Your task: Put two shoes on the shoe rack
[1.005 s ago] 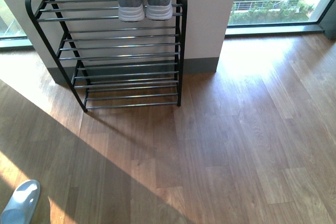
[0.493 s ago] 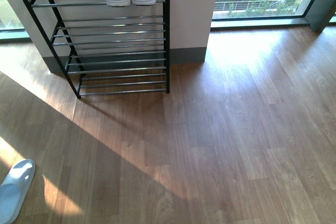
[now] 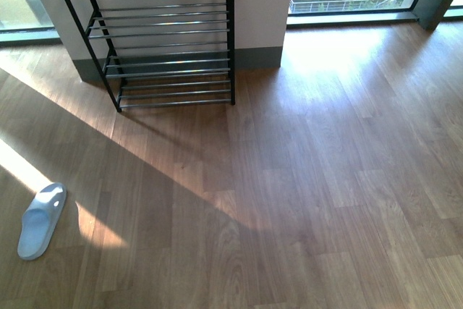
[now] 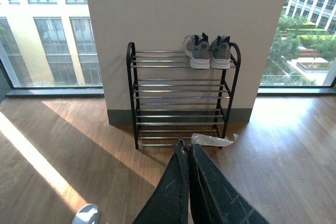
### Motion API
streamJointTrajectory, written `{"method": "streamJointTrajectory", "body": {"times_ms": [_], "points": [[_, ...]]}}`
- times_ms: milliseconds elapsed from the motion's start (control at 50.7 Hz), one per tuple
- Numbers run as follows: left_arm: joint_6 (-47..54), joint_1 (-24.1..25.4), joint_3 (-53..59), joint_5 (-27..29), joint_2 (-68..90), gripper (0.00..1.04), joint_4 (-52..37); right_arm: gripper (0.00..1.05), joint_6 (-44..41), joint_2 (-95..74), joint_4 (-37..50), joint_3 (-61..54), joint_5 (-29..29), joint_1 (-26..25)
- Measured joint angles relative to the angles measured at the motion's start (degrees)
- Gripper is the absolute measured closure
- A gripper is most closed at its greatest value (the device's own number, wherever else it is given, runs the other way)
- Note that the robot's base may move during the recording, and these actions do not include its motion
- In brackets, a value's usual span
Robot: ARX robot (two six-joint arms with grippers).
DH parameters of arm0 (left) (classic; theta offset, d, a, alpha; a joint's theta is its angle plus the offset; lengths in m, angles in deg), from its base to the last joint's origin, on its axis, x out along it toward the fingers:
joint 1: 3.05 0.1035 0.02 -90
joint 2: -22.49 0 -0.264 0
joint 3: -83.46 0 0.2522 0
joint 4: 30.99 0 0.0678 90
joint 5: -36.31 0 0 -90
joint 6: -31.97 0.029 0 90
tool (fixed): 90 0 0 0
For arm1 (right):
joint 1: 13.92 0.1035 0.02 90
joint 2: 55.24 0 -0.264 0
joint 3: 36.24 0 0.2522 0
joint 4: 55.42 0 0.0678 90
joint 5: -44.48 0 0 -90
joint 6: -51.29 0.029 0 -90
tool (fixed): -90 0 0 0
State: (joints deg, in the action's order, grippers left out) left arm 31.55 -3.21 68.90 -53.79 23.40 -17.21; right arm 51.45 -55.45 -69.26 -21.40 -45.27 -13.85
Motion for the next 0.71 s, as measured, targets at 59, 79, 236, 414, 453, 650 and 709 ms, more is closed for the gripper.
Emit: {"method": "streamJointTrajectory", "body": {"times_ms": [59,79,236,414,453,650,709], "points": [[0.0,0.0,0.02,0.04,0.0,1.04,0.02,0.09,0.0,-0.02,0.02,0.0,-0.07,0.0],[0.0,0.0,0.02,0.04,0.0,1.04,0.02,0.09,0.0,-0.02,0.02,0.0,-0.07,0.0],[0.0,0.0,0.02,0.07,0.0,1.04,0.0,0.09,0.0,0.02,0.02,0.0,-0.04,0.0],[0.0,0.0,0.02,0.33,0.0,1.04,0.0,0.09,0.0,0.04,0.02,0.0,-0.37,-0.02],[0.0,0.0,0.02,0.33,0.0,1.04,0.02,0.09,-0.02,-0.02,0.0,0.0,-0.48,-0.02],[-0.02,0.0,0.02,0.22,0.0,0.96,0.0,0.09,0.0,-0.02,0.0,0.0,-0.44,-0.02],[-0.02,0.0,0.02,0.17,0.0,0.83,0.02,0.09,0.0,0.02,0.0,0.0,-0.28,-0.02]]}}
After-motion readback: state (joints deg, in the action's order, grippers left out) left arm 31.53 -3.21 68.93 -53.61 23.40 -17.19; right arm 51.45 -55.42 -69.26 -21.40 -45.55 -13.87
